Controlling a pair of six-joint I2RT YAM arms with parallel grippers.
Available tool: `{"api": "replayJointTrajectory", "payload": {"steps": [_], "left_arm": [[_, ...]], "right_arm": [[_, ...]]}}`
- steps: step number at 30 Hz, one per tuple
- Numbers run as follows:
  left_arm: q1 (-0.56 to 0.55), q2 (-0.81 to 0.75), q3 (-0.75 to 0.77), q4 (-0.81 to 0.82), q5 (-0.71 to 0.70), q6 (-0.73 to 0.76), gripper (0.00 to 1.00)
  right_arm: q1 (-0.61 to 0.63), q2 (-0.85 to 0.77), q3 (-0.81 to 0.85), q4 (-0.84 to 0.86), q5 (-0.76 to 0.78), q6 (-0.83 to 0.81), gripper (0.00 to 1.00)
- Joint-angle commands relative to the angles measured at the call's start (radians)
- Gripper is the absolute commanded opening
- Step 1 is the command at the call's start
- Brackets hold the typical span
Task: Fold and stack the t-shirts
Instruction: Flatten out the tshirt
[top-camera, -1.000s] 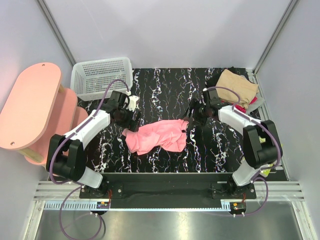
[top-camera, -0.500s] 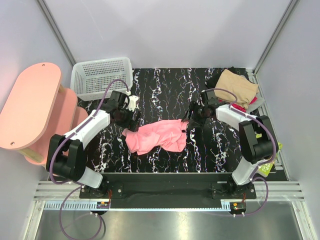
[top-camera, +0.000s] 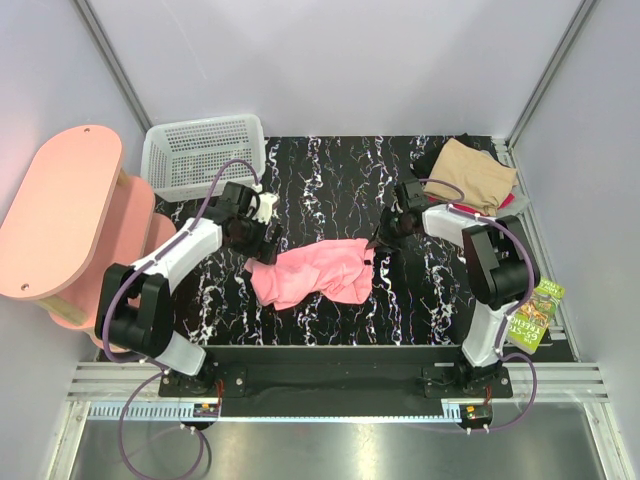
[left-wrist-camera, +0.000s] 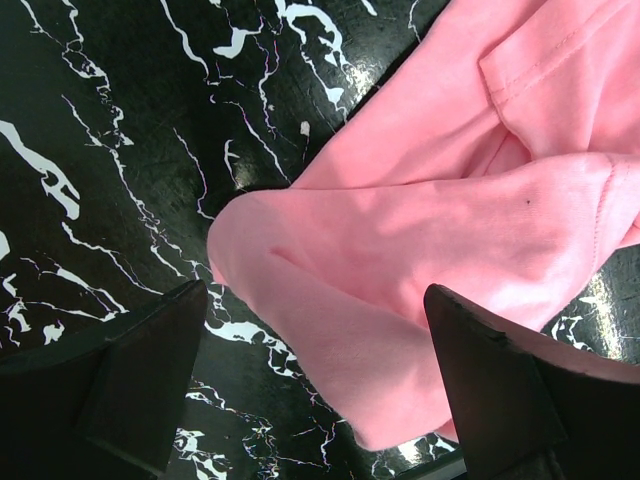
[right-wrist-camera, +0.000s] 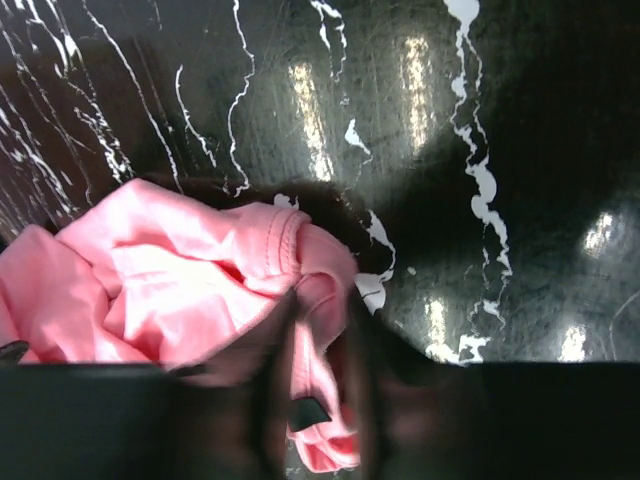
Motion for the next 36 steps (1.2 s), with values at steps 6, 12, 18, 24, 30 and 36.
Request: {"api": "replayJointTrajectory", "payload": {"steps": [6, 12, 18, 24, 30, 36], "left_arm": [[0.008, 0.005, -0.026, 0.053, -0.011, -0.003, 0.95], [0.014, 0.047, 0.013, 0.072, -0.028, -0.025, 0.96], [0.051, -0.034, 0.079, 0.070, 0.008, -0.052, 0.96], [0.085, -0.116, 0.104, 0.059, 0.055, -0.074, 0.96], [0.080, -0.125, 0.078, 0.055, 0.112, -0.086, 0.96], [-0.022, -0.105, 0.096, 0.043, 0.127, -0.097, 0.95]], "right_arm": [[0.013, -0.098, 0.049, 0.008, -0.030, -0.012, 0.00], [0.065, -0.328, 0.130, -0.137, 0.020, -0.049, 0.00], [0.176, -0.474, 0.312, -0.263, 0.068, -0.148, 0.00], [0.328, -0.514, 0.489, -0.325, 0.049, -0.211, 0.00], [0.340, -0.559, 0.485, -0.400, 0.172, -0.217, 0.00], [0.340, -0.572, 0.506, -0.449, 0.312, -0.236, 0.00]]}}
